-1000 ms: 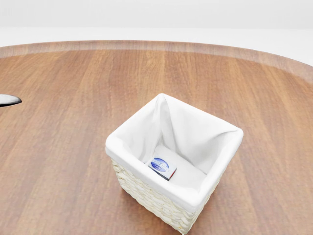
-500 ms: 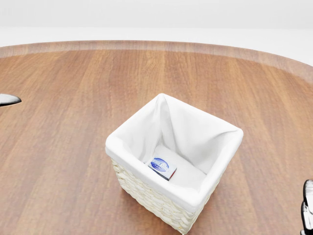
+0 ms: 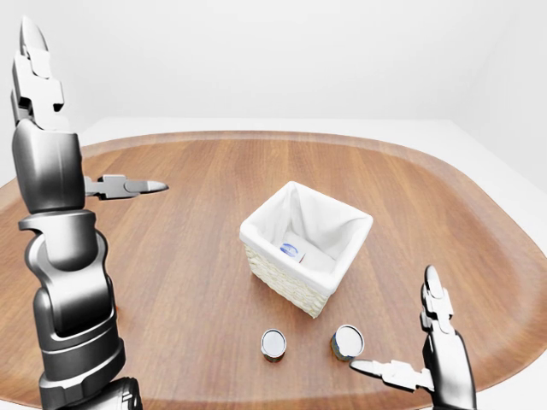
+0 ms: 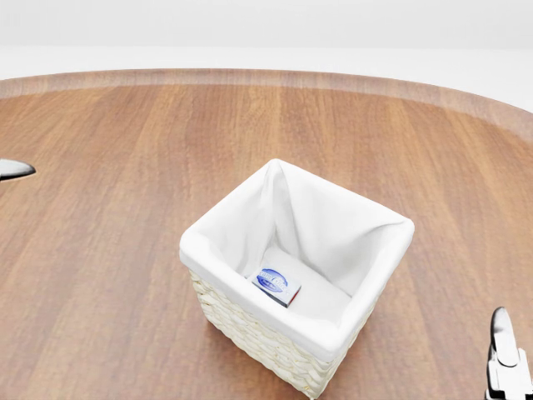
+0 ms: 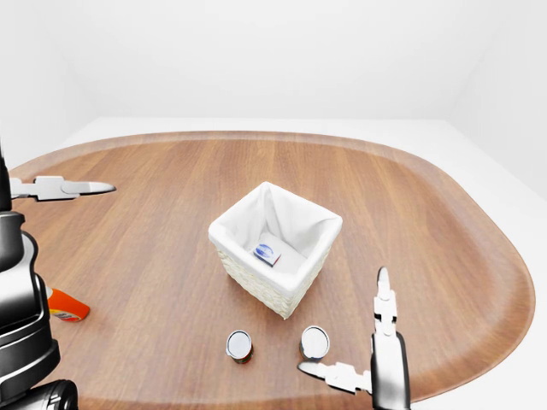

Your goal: Pick up the alphabet soup and the cream cheese box, and put them in the basket.

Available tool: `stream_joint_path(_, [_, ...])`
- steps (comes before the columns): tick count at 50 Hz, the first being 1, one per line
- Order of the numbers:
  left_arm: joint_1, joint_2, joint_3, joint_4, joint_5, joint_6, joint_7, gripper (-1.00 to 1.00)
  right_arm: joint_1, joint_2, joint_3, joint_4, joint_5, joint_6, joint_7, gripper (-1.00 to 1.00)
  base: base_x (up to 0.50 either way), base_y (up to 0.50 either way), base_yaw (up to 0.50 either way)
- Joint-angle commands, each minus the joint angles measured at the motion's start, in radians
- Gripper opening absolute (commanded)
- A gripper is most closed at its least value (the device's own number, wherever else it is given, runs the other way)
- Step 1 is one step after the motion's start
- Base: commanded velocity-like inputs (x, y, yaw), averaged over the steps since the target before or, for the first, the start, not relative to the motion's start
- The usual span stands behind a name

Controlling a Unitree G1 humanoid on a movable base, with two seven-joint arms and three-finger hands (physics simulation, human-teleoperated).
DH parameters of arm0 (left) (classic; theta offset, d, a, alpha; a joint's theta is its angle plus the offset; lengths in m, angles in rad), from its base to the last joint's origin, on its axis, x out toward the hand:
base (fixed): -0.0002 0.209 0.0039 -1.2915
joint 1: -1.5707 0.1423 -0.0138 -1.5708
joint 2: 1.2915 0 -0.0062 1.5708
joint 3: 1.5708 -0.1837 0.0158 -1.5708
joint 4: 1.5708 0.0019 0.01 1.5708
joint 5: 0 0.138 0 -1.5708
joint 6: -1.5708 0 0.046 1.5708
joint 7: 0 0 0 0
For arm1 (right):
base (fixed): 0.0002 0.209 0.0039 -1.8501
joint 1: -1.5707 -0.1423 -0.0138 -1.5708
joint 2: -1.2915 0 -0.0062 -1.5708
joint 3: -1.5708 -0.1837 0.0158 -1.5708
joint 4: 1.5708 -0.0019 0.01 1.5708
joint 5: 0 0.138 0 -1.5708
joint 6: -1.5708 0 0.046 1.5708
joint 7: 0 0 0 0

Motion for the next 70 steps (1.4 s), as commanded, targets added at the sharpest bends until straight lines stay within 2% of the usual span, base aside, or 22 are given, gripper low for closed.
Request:
stream_joint_path(1, [-0.002,0.001,0.000,-0.001,0.000,0.000,-0.001,1.00,0.020,-0.103,0.076,0.059,0.020,0.000,-0.124,1.00,0.00,0.00,0.00])
stream_joint_path(13, [-0.002,0.002,0.001,-0.003,0.000,0.000,-0.001,1.00,0.058,-0.176,0.143,0.097,0.010,0.000,-0.205,1.00,0.00,0.00,0.00])
stream_joint_path(37, [-0.003,0.002,0.003,-0.004,-0.009,0.000,0.004,1.00,-0.007,-0.243,0.210,0.199,-0.019,0.000,-0.303,1.00,0.00,0.00,0.00])
stream_joint_path(54, [-0.007,0.005,0.002,0.002,-0.011,0.000,0.008,1.00,-0.054,-0.276,0.263,0.267,-0.031,0.000,-0.364,1.00,0.00,0.00,0.00])
stream_joint_path(70, [-0.006,0.004,0.001,0.007,-0.009,0.000,0.012,1.00,-0.096,-0.285,0.274,0.364,-0.030,0.000,-0.397,1.00,0.00,0.00,0.00])
